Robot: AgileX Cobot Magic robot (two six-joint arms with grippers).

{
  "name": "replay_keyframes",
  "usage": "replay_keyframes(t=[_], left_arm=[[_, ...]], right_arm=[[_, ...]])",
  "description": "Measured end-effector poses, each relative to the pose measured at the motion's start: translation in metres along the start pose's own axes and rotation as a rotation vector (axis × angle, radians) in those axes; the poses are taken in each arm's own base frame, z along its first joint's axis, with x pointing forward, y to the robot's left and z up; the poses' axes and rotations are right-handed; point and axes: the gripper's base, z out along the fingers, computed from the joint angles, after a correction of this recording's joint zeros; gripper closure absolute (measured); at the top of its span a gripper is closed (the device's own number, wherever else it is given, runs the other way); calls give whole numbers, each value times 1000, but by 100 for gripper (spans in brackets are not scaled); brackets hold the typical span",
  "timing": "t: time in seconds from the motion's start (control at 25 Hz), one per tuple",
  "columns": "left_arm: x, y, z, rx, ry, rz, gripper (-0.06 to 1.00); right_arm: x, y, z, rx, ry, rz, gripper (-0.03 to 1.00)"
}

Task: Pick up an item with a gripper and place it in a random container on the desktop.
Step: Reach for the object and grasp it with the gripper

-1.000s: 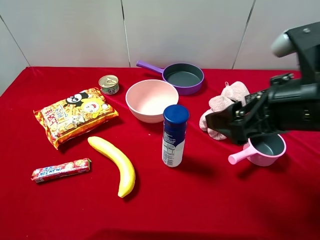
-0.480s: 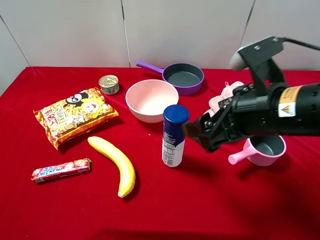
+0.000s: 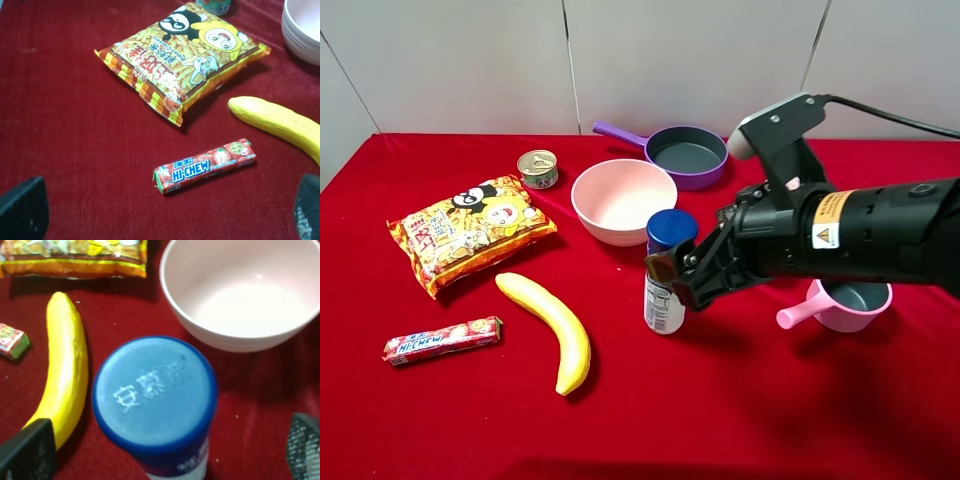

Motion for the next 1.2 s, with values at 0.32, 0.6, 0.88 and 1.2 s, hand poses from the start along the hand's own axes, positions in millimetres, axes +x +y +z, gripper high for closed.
replay_keyframes(t=[0.32, 0.6, 0.88, 1.2], left_arm=[[0, 0, 0, 0, 0, 1, -3], [0, 0, 0, 0, 0, 1, -3], [0, 0, 0, 0, 0, 1, -3], [0, 0, 0, 0, 0, 1, -3]], right_arm=[[3, 0, 11, 1, -7, 0, 28], [6, -1, 23, 1, -18, 0, 28], [8, -1, 34, 1, -39, 2, 28], [15, -1, 46, 3, -25, 5, 28]])
